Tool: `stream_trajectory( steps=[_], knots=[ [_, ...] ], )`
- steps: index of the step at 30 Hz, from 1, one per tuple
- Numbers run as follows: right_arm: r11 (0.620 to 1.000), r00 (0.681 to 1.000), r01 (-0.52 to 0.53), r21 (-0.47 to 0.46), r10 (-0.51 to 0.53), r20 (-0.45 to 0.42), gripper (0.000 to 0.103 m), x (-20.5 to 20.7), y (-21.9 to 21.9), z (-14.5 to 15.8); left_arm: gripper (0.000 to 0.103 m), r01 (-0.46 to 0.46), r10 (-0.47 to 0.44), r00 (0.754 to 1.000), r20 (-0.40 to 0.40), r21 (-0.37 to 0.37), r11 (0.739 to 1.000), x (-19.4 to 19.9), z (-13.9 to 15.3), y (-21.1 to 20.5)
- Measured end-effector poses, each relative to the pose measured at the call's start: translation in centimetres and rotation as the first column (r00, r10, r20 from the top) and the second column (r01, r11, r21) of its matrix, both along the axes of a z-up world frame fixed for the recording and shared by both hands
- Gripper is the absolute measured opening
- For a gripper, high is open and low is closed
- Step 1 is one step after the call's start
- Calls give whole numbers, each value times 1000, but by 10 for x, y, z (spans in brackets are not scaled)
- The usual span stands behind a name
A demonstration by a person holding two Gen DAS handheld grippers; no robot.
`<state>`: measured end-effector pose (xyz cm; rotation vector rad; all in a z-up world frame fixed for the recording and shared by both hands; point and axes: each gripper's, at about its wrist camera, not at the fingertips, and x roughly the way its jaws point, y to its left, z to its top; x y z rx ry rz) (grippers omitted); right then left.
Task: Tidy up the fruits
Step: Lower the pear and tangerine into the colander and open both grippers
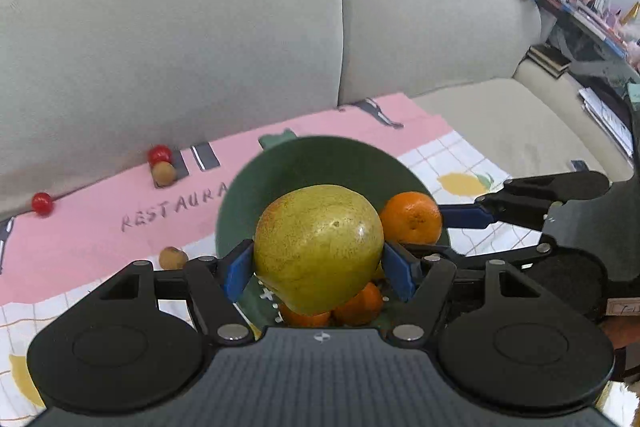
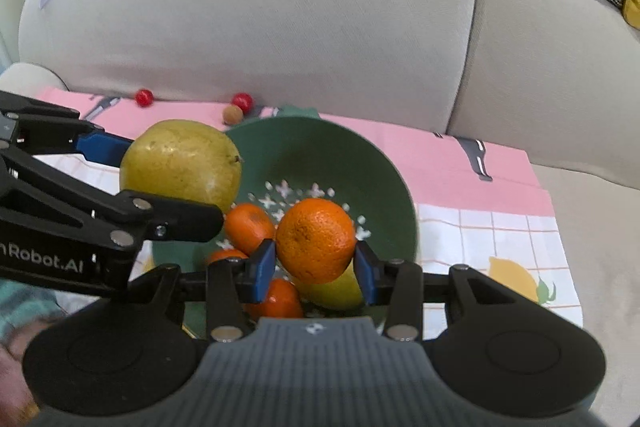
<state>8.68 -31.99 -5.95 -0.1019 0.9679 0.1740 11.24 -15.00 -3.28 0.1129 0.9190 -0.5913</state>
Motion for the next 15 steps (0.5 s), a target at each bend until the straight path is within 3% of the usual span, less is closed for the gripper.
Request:
stream_trajectory(
  steps=[15],
  knots=[
    [997,998,-64,-44,63,-25,40,14,-8,-21,79,32,-24,998,-65,135,990,27,-27,-20]
  ],
)
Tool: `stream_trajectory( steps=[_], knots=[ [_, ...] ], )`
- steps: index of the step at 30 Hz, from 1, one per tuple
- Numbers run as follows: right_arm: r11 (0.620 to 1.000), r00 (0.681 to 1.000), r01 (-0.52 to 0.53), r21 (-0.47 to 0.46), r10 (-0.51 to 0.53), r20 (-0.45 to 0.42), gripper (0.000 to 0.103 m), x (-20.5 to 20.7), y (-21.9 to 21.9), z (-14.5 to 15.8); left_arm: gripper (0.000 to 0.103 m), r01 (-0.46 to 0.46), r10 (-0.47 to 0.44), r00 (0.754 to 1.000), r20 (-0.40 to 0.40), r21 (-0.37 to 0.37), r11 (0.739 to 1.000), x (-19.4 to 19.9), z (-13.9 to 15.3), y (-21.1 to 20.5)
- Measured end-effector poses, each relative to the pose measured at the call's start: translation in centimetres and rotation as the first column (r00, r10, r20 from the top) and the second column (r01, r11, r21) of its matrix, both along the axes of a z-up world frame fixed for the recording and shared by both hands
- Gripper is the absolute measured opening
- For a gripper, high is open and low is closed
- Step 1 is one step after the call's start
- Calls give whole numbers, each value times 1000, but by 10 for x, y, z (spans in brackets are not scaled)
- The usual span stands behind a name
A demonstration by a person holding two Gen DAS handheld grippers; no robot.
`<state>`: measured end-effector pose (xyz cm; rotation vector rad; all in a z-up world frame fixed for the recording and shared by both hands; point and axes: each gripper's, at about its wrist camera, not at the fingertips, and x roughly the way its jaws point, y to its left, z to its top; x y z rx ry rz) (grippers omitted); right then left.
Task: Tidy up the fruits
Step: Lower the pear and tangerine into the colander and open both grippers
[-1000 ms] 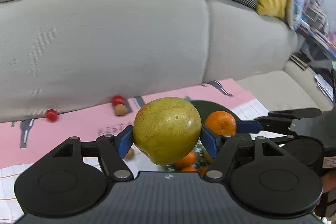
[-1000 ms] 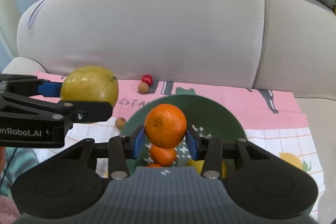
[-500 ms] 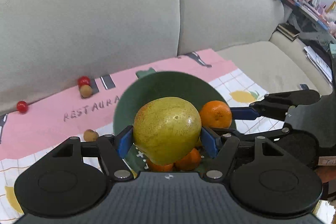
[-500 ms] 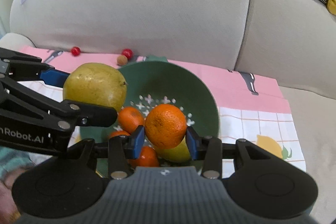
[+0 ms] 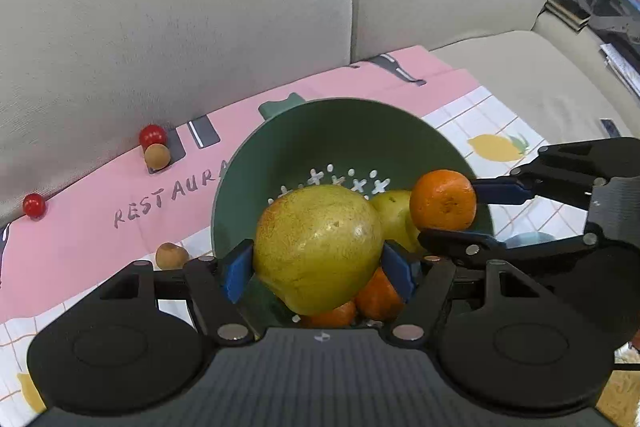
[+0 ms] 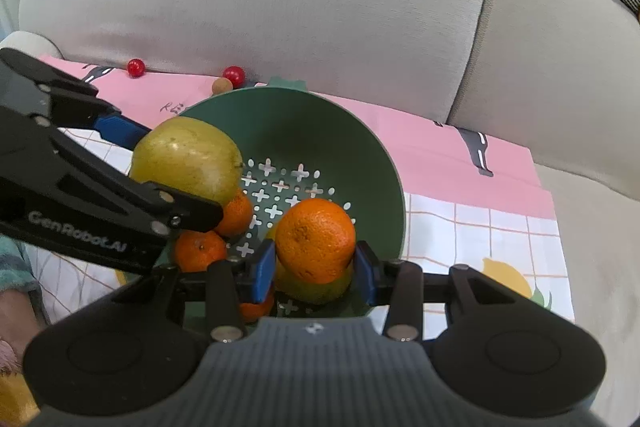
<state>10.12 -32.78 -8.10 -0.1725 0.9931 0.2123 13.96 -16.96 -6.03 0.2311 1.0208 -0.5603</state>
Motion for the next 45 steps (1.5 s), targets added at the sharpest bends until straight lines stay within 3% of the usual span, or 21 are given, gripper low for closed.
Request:
stream_trajectory(
  steps=[9,25,45],
  knots=[
    [1000,1000,-23,-21,23,-7,40,6,1,-5,79,-4,6,999,-31,58,998,14,-13,-5],
    [1000,1000,-22,-22,22,-8,40,8,4,-2,80,10,-9,1000,-5,117,993,28,-15,-14],
    [1000,1000,-25,-18,25,-18,40,12,11,-1,83,1,1,999,-46,50,999,22,-10,1]
  ],
)
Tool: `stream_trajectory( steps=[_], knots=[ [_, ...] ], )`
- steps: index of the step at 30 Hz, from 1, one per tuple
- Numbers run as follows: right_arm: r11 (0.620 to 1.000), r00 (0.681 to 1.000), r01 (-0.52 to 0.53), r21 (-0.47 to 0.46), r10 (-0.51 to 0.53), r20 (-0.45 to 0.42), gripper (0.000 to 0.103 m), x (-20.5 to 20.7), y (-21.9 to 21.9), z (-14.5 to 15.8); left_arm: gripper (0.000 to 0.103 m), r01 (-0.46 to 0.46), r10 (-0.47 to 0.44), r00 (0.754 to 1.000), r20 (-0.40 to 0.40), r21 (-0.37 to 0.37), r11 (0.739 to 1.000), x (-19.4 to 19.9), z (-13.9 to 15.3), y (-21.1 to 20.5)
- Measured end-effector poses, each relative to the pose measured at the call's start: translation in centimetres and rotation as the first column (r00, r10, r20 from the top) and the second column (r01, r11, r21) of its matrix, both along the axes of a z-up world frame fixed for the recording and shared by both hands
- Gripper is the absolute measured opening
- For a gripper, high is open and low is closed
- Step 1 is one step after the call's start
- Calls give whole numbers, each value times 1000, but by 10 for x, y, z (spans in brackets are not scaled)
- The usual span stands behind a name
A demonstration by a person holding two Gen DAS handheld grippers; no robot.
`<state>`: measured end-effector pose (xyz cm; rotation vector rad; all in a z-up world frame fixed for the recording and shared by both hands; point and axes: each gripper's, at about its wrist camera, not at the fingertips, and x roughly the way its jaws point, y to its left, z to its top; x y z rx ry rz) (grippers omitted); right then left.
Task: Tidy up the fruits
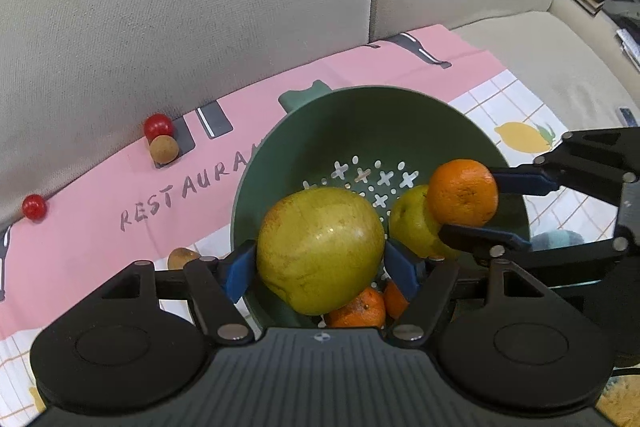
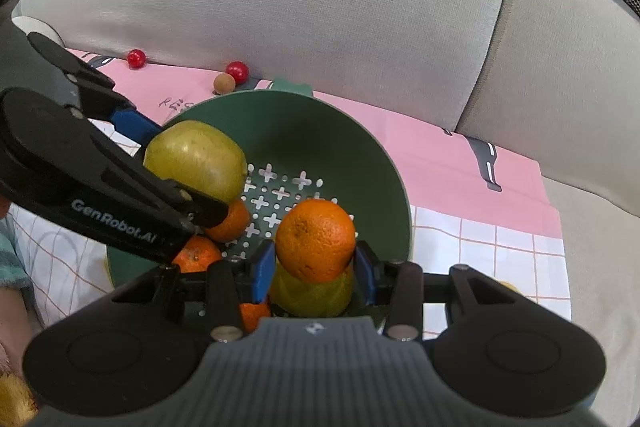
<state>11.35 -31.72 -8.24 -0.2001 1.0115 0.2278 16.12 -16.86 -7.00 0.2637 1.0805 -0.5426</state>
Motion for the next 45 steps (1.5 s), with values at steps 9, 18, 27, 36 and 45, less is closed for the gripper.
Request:
stream_trajectory(
  steps=[9,18,27,36,45],
  knots=[
    [1000,1000,-15,8,15,0,40,-2,7,2,85,4,-2,999,43,-45,999,-11,20,12],
    [1000,1000,0,18,0,9,40,-4,7,9,84,-46,54,997,60,-118,992,-24,35,33],
    [998,1000,19,59,-18,-17,40,11,4,8,84,-159,174,979,108,-138,978,-20,45,66],
    [991,997,67,113,-61,-55,40,37,-5,1,84,-225,238,967,92,-139,964,-14,40,86],
    [982,991,81,173,-61,-120,40,56,7,-20,84,-269,278,958,71,-117,956,-12,27,95]
  ],
)
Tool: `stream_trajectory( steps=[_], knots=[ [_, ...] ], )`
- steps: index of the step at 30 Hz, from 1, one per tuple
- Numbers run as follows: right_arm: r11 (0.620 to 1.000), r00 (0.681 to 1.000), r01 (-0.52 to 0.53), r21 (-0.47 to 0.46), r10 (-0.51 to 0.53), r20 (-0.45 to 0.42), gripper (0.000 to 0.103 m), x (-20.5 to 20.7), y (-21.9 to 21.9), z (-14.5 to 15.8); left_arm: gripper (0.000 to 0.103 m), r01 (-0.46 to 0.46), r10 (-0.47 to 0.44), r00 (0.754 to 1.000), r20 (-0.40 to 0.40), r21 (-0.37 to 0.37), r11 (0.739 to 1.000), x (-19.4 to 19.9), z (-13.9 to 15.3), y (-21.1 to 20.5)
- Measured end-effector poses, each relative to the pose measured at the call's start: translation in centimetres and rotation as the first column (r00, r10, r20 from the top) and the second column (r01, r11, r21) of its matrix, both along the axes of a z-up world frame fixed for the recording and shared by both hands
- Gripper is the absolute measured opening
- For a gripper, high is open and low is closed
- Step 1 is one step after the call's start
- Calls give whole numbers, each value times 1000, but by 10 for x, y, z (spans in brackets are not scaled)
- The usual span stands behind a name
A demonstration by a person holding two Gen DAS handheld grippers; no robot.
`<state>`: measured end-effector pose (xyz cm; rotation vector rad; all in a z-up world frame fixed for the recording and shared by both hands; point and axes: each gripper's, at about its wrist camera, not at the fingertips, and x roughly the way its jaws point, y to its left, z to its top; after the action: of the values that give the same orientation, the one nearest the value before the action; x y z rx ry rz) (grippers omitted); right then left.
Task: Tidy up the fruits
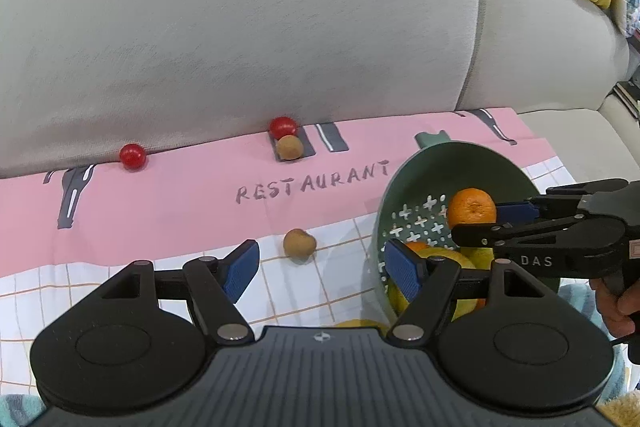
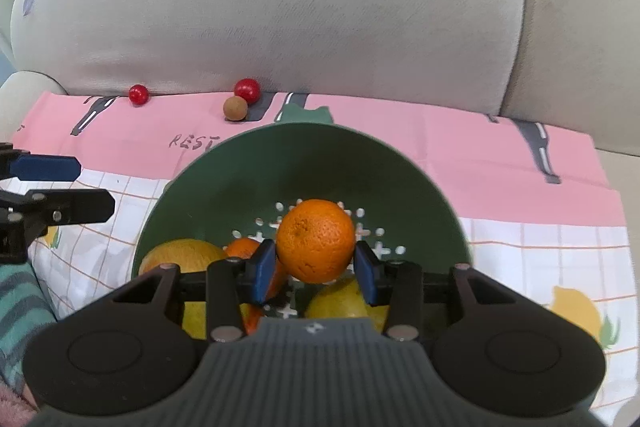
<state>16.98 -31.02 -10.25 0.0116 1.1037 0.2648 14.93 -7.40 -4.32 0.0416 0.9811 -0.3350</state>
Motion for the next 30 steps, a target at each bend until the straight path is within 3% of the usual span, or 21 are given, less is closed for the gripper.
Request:
stream_trajectory(
  steps=[9,19,25,30],
  knots=[
    [1000,1000,6,-14,-7,-27,41,6,4,-12,84,-22,22,1000,-21,-6,1000,3,-8,6],
    [997,999,40,71,-41,16,43,-23,-4,17,84,-13,13,1000,-19,-12,1000,-1,-9,4],
    [985,995,86,149,-91,28,53,-49,-5,30,84,-14,14,1000,-23,-15,1000,-4,-10,5],
    [988,998,29,149,-37,49,54,-62,13,38,84,-8,8,1000,-19,-17,1000,-7,-8,5]
  ],
)
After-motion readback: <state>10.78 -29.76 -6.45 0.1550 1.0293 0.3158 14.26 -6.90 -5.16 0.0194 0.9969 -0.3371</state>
